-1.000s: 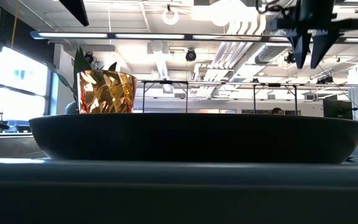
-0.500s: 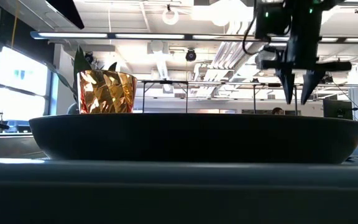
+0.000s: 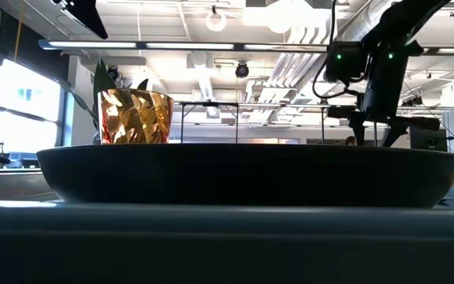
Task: Pick and place plate/cup/fork/spoon on tray
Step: Put the yellow spoon on the blue tray to the left of the yellow fork
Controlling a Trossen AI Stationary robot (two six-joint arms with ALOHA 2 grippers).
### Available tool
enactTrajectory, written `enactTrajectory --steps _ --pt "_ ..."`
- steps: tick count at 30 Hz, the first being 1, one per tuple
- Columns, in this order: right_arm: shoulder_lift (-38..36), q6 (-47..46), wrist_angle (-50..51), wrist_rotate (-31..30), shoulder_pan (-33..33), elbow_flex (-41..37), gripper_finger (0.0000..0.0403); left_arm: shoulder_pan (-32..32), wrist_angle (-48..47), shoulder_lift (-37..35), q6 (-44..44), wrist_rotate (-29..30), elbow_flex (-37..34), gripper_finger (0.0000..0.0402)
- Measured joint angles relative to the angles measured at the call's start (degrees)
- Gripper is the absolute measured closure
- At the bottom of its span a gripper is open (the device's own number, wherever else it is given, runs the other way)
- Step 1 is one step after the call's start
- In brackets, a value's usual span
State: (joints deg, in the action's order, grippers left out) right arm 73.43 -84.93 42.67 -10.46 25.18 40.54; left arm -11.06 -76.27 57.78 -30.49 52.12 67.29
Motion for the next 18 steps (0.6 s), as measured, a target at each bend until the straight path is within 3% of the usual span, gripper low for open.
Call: enactTrajectory --steps 18 --pt "5.9 1.5 -4.9 2.1 7.3 -1.5 0.0272 4.2 -0.1 0.0 0.7 -0.1 0.0 0.0328"
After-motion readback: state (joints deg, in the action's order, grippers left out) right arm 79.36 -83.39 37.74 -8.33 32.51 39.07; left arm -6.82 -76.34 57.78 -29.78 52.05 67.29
